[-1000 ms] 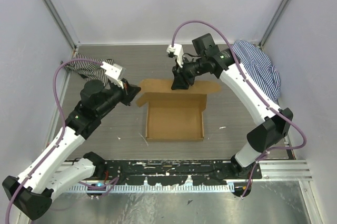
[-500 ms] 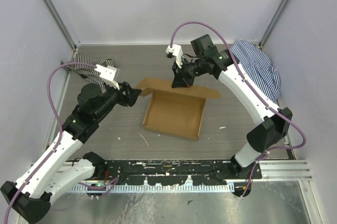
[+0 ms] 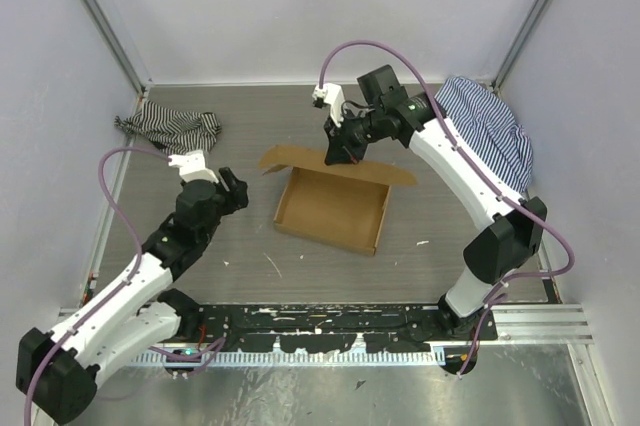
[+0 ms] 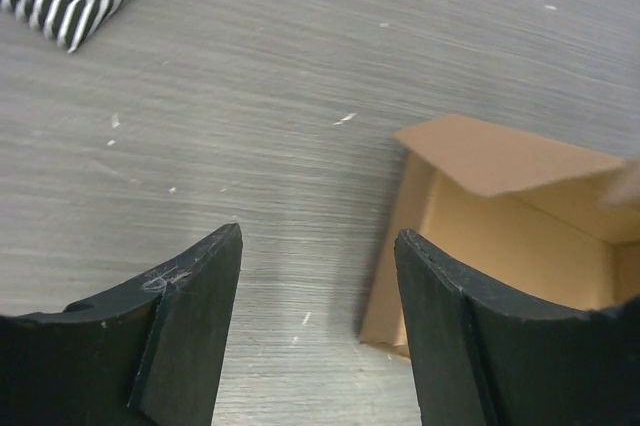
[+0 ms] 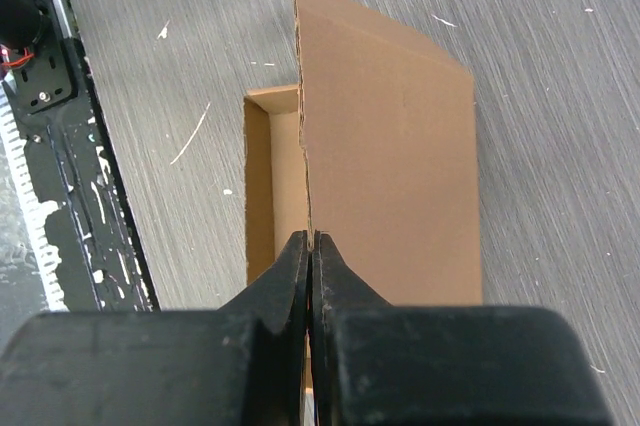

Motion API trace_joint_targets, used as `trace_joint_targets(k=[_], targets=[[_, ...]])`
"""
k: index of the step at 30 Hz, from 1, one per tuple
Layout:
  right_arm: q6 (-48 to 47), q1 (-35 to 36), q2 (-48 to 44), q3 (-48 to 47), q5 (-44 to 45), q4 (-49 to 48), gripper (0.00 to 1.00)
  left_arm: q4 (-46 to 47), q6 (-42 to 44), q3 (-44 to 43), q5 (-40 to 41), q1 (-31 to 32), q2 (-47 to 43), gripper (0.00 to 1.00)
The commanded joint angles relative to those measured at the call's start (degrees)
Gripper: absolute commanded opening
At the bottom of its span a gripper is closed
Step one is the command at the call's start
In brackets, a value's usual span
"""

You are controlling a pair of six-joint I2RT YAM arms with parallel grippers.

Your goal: Fold the paper box

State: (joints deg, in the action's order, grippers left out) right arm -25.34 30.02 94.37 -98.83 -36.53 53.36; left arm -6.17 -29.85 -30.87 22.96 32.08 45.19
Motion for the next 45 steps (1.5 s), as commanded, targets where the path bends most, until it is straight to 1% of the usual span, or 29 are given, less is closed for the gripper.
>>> trace_joint_targets(k=[1, 5, 11, 17, 21, 24, 29, 31, 36, 42, 45], targets=[[0.88, -0.18, 0.44, -2.29, 1.69, -1.16, 0.01, 7.61, -5.50, -1.13, 11.06, 0.10, 3.79, 0.69], [1.12, -0.54, 0.28, -2.23, 1.15, -1.50, 0.01, 9.75, -2.12, -5.69, 11.62, -0.03, 10.86, 0.69], [2.50, -1.55, 0.03, -4.71, 0.09, -1.46, 0.01, 11.95, 0.37, -13.57, 7.92, -0.17, 23.27, 0.69], [3.17, -4.30, -1.52, -4.50, -2.71, -3.15, 0.01, 17.45, 0.57, -14.96, 7.37, -0.60, 29.67, 0.68], [3.93, -6.45, -1.34, -3.71, -5.19, -4.34, 0.01, 22.10, -0.88, -13.81, 3.13, -0.94, 31.55, 0.64], [4.81, -7.26, -0.59, -4.17, -5.47, -4.88, 0.01, 26.43, -2.54, -12.10, -0.96, -0.91, 32.52, 0.60], [5.59, -8.49, 0.27, -4.88, -7.27, -5.18, 0.01, 34.79, -3.82, -8.98, -7.46, -0.96, 33.08, 0.57], [5.61, -8.69, 0.45, -4.95, -8.00, -5.11, 0.01, 36.33, -3.41, -9.17, -9.07, -0.95, 34.31, 0.57], [5.67, -8.84, 0.12, -4.51, -7.90, -5.18, 0.01, 39.07, -2.81, -9.39, -9.50, -0.96, 36.81, 0.57], [5.79, -9.03, 0.27, -4.43, -7.74, -5.55, 0.01, 45.91, -2.61, -7.26, -14.59, -0.94, 37.52, 0.54], [6.65, -9.19, 0.75, -4.54, -6.29, -5.99, 0.01, 46.46, -2.51, -6.05, -15.77, -0.96, 36.47, 0.52]])
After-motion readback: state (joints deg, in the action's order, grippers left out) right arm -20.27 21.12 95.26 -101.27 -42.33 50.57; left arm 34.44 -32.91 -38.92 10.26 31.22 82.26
